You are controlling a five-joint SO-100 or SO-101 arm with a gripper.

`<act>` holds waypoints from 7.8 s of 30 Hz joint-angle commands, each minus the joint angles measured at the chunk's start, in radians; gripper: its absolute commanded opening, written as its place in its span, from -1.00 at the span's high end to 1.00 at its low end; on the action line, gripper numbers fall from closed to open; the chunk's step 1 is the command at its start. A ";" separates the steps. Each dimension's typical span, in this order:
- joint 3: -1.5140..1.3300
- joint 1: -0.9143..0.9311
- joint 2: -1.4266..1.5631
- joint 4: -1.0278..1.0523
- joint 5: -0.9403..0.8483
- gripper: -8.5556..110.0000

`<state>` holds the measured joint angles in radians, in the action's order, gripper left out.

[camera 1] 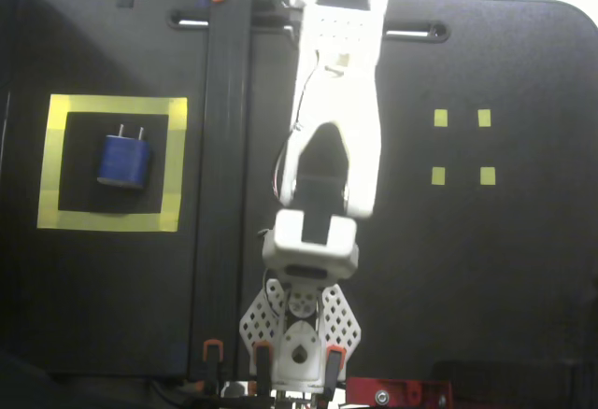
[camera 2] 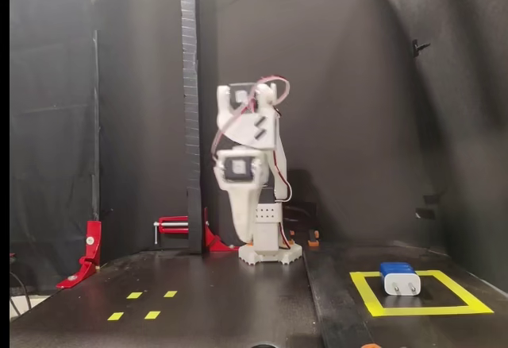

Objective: Grasp the block and place it in the designated area.

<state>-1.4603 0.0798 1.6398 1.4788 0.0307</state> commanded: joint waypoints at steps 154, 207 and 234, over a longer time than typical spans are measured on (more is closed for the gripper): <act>-1.680 -0.092 1.664 -0.709 -0.067 0.85; -1.680 -0.092 1.664 -0.709 -0.067 0.85; -1.680 -0.092 1.664 -0.709 -0.067 0.85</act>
